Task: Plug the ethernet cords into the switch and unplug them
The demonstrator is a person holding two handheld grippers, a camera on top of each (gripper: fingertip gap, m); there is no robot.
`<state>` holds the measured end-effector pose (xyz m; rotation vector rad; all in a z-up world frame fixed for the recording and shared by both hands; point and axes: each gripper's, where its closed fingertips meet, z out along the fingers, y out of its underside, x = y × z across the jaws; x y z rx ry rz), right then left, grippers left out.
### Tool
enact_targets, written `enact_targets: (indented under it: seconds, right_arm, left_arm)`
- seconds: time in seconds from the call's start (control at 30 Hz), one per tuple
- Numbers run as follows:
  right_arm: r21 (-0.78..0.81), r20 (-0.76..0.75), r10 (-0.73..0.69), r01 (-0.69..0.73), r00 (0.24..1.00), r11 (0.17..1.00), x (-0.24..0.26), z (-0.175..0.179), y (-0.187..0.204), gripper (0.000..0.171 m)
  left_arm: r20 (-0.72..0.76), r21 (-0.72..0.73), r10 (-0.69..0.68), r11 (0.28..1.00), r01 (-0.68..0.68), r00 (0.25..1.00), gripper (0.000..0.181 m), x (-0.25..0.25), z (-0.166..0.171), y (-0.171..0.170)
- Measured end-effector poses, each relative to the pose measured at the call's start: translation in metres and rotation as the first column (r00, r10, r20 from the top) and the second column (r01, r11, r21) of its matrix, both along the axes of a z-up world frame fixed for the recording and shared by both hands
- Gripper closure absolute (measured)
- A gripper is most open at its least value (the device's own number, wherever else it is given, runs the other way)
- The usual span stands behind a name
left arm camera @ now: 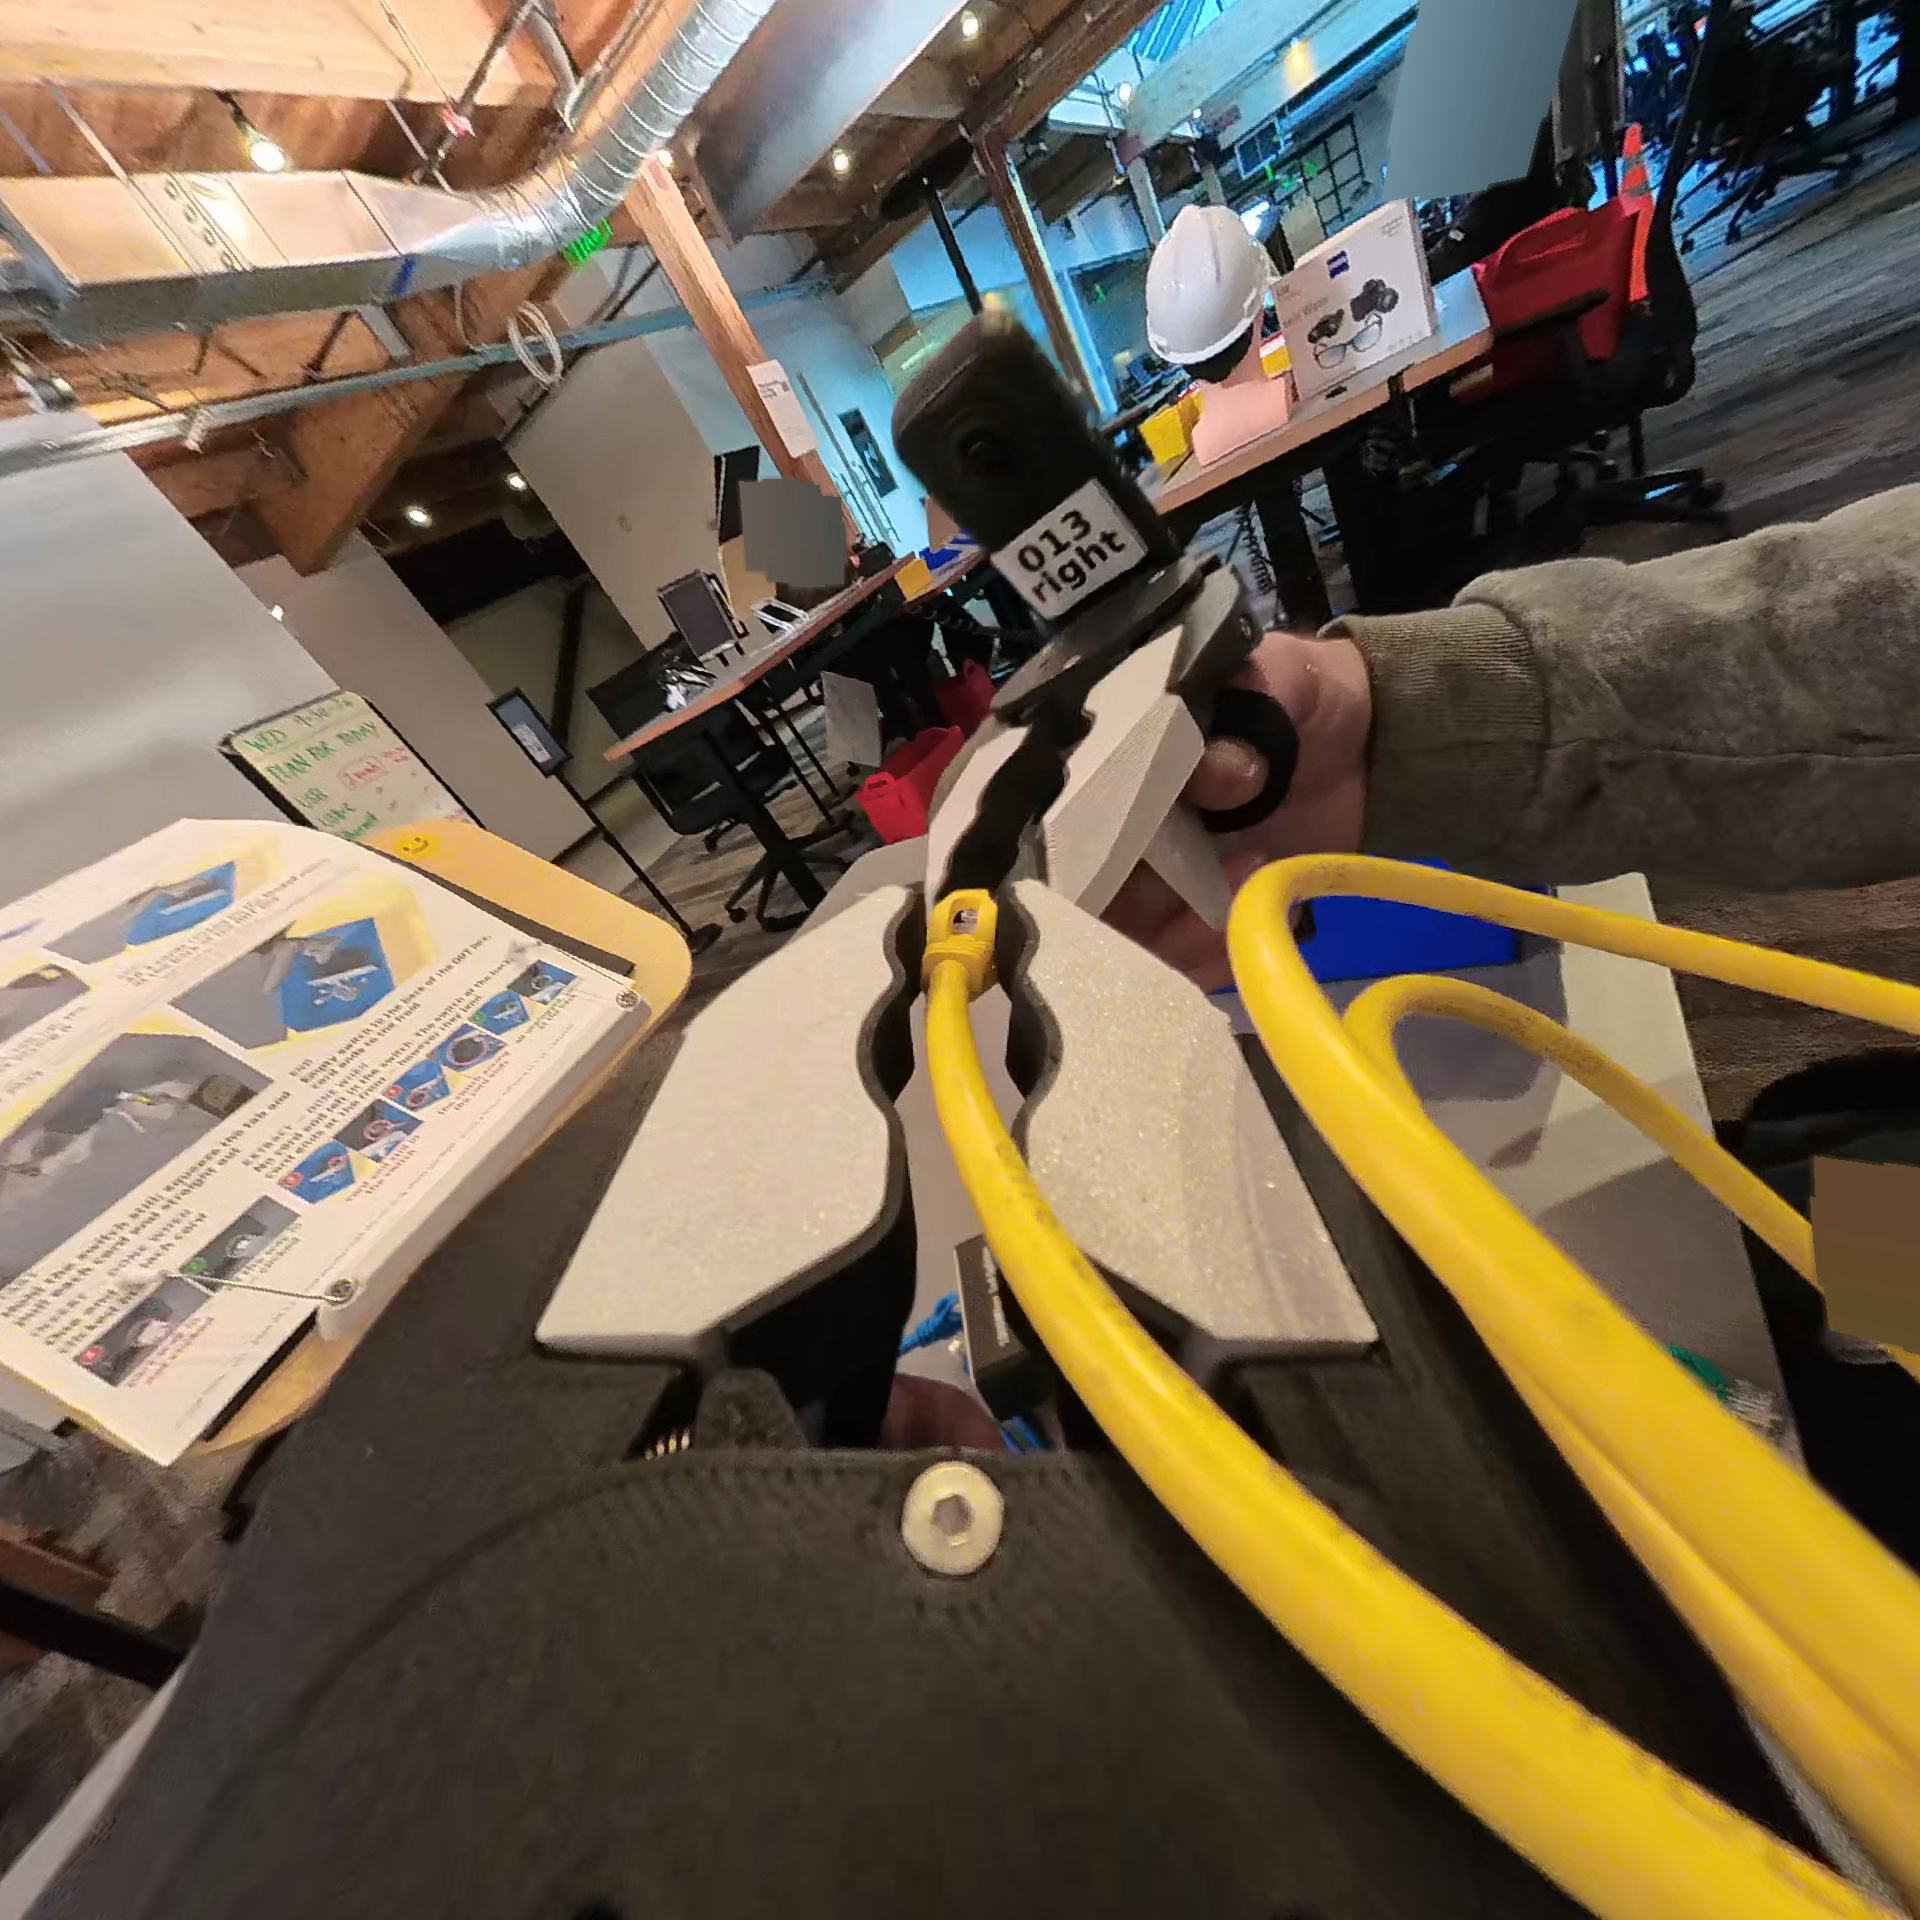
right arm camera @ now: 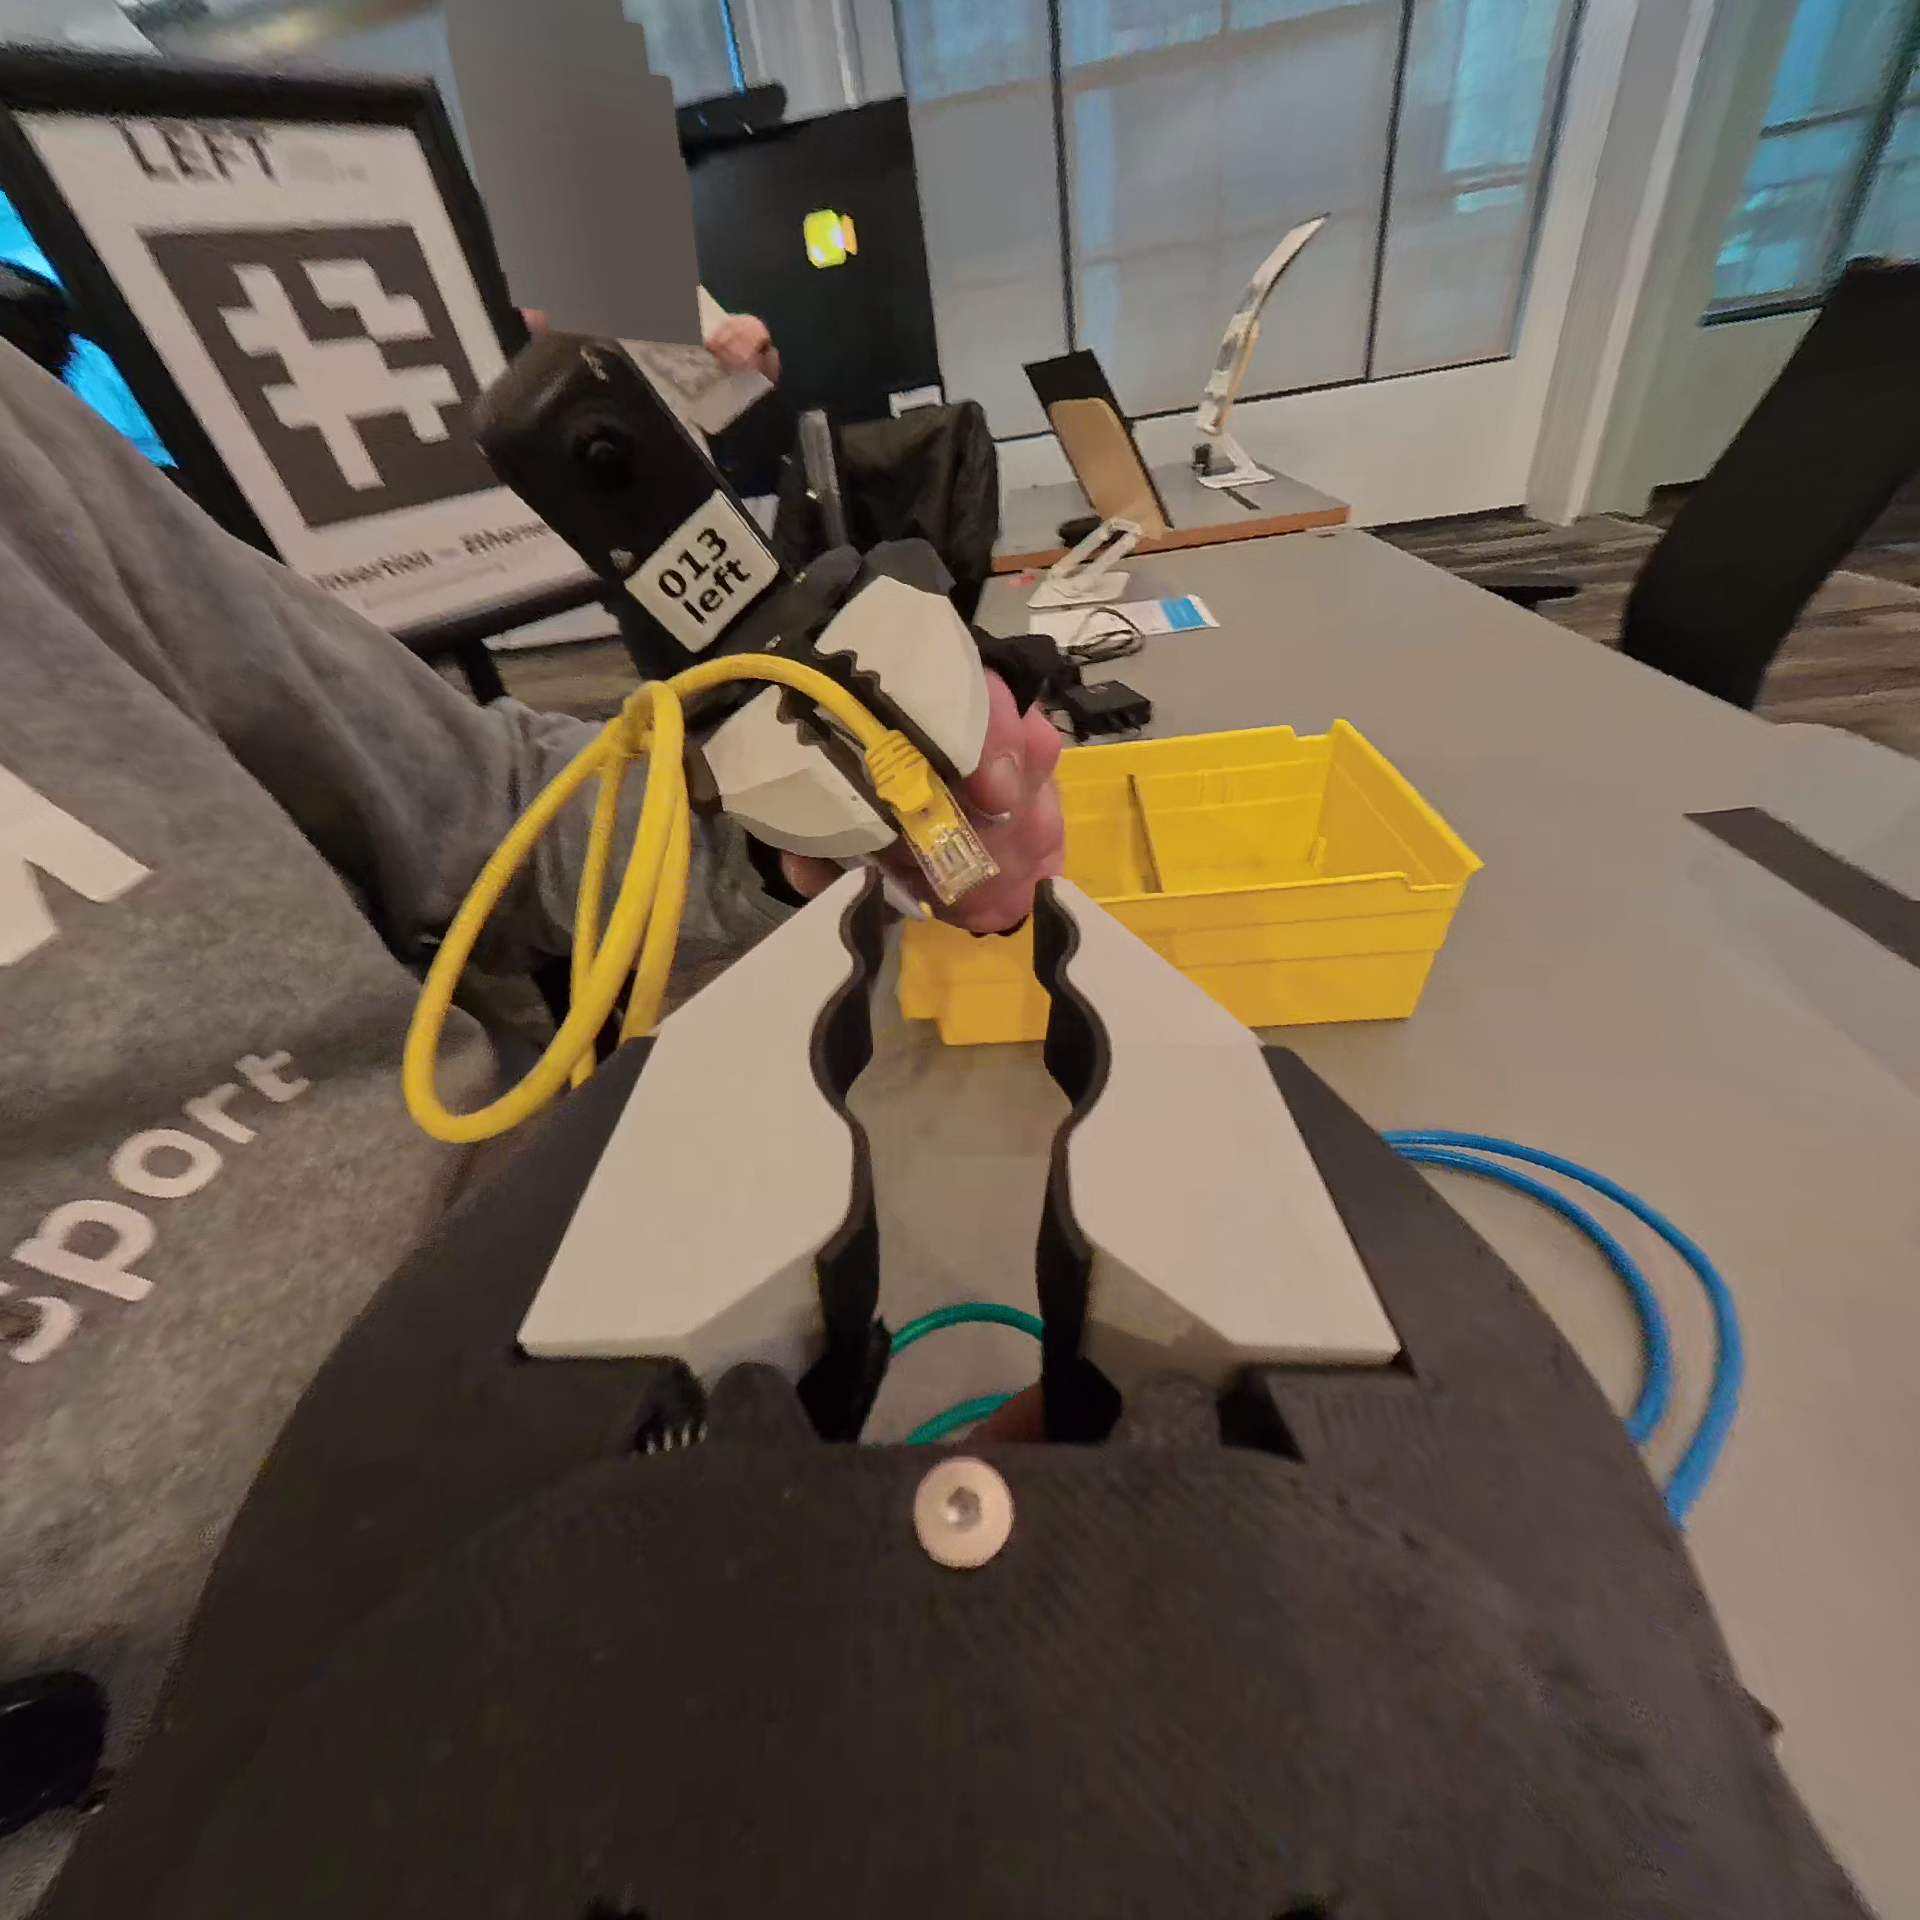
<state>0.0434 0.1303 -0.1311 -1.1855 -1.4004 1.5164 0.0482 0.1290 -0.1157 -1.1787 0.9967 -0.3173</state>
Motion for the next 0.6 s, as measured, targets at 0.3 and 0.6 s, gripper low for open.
enact_targets:
  seconds: [0.3, 0.6]
  right_arm:
    - [-0.181, -0.115, 0.111, -0.131, 0.987, 0.975, 0.004, 0.015, -0.008, 0.144]
    - [-0.228, -0.162, 0.151, -0.186, 0.975, 0.956, 0.005, 0.022, -0.013, 0.154]
  left_arm:
    - [-0.084, 0.157, 0.040, 0.987, -0.026, 0.996, 0.169, 0.004, 0.011, -0.009]
    - [-0.115, 0.217, 0.076, 0.975, -0.050, 0.990, 0.169, 0.004, 0.014, -0.010]
